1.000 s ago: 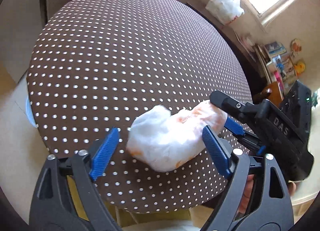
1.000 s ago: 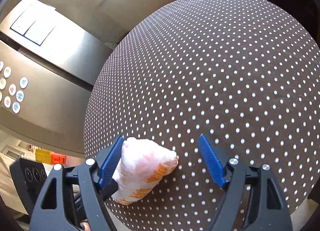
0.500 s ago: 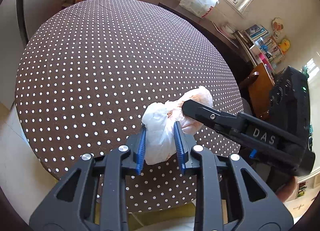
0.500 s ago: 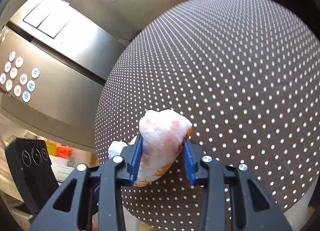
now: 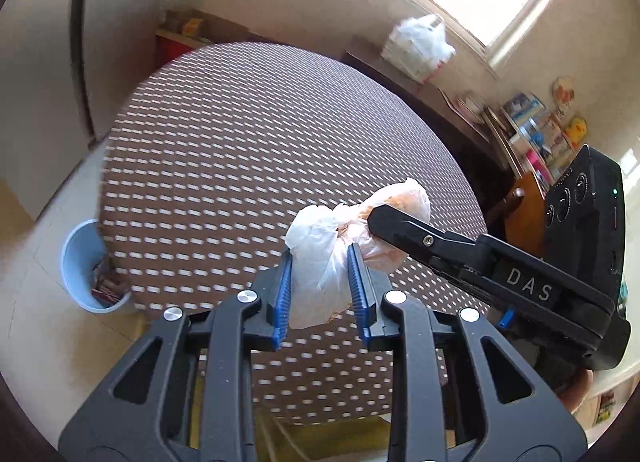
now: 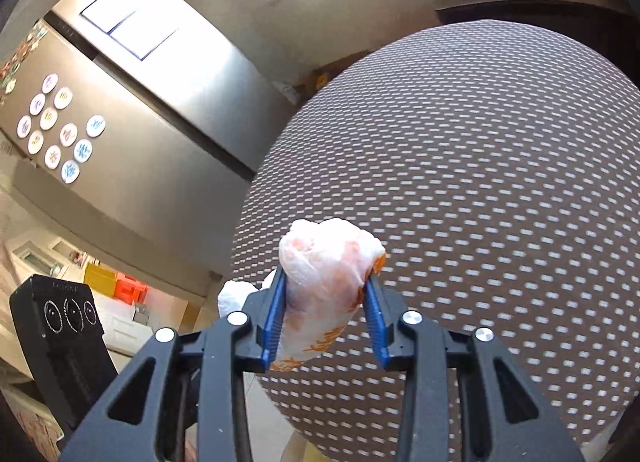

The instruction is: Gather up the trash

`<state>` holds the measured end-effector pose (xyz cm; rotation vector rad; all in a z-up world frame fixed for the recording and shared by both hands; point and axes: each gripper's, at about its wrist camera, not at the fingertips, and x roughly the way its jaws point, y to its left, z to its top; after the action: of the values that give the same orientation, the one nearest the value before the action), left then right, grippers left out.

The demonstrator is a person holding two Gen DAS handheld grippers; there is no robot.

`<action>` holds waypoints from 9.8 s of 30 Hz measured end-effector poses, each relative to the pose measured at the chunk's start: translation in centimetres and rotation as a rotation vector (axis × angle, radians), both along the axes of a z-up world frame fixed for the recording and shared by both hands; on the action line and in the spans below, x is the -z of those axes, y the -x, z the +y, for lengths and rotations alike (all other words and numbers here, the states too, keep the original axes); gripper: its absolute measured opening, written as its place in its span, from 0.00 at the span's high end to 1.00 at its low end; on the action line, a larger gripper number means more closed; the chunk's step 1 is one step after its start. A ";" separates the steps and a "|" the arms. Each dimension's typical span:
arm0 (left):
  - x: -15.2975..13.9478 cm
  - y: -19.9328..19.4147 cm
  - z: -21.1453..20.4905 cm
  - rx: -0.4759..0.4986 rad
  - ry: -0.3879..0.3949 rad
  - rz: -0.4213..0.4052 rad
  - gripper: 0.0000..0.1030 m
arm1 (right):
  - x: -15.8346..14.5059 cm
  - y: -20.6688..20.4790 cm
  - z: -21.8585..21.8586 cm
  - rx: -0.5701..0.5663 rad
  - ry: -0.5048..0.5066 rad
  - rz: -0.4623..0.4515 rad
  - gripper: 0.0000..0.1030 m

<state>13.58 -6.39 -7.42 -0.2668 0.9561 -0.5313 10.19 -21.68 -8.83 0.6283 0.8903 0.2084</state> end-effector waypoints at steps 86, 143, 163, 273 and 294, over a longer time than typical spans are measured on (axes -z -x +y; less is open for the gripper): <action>-2.7 0.8 14.2 -0.542 -0.215 -0.098 0.28 | -5.7 -5.1 14.1 -0.221 0.388 -0.220 0.22; -11.3 11.8 4.4 -0.429 -0.279 -0.490 0.12 | -11.1 9.0 2.8 -0.096 0.341 -0.523 0.10; -11.2 11.8 4.1 -0.422 -0.272 -0.484 0.12 | -11.0 9.2 2.8 -0.087 0.341 -0.523 0.09; -10.9 12.0 3.9 -0.433 -0.307 -0.458 0.12 | -10.4 8.7 2.7 -0.100 0.344 -0.490 0.07; -10.8 12.2 4.0 -0.430 -0.312 -0.459 0.12 | -10.1 8.6 2.1 -0.102 0.336 -0.482 0.06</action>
<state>1.40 -2.42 3.42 -0.0567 0.4997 -0.0356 1.63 -19.56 1.26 0.2029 0.4740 0.2800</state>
